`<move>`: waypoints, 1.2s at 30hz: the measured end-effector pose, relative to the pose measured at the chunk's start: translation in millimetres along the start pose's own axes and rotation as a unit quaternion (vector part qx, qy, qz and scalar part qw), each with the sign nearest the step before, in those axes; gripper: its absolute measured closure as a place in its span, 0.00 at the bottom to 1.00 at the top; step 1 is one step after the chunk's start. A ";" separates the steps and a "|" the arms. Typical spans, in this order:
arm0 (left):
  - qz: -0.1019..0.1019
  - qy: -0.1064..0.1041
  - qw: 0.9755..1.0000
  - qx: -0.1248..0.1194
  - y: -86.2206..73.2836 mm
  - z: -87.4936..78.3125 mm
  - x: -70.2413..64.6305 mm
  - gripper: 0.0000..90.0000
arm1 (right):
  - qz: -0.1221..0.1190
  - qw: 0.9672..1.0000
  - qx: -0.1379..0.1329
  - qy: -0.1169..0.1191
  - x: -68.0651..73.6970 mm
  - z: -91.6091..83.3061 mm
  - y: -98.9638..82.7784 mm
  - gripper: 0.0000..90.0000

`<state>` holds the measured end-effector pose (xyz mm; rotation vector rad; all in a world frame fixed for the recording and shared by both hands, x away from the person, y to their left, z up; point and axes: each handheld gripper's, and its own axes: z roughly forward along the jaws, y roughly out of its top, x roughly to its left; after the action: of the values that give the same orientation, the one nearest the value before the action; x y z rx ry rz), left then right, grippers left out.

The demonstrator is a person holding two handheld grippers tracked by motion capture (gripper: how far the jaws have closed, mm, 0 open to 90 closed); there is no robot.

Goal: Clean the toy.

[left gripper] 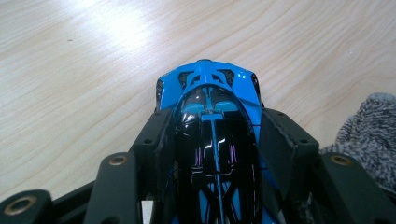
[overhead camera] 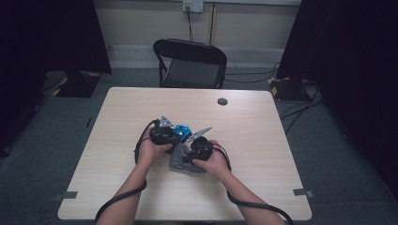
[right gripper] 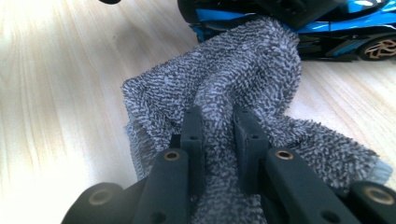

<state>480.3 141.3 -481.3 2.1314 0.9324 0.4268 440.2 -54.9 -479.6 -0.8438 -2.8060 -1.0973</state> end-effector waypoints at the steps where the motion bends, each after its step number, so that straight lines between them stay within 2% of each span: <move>1: 0.000 0.000 1.000 0.000 0.1 0.0 0.0 0.51 | 0.000 1.000 0.000 0.000 0.3 0.0 0.0 0.85; 23: -0.003 -0.002 1.000 0.000 -0.1 0.2 -0.8 0.51 | -0.015 1.000 0.005 0.021 12.3 3.0 -0.3 0.85; 36: -0.005 -0.001 1.000 -0.001 -0.2 0.0 -1.1 0.51 | -0.027 0.999 0.005 0.042 23.3 6.9 -0.1 0.85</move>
<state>479.4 140.6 -481.4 2.1236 0.9404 0.4193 421.4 -39.5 -480.2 -0.7080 -2.7793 -1.0962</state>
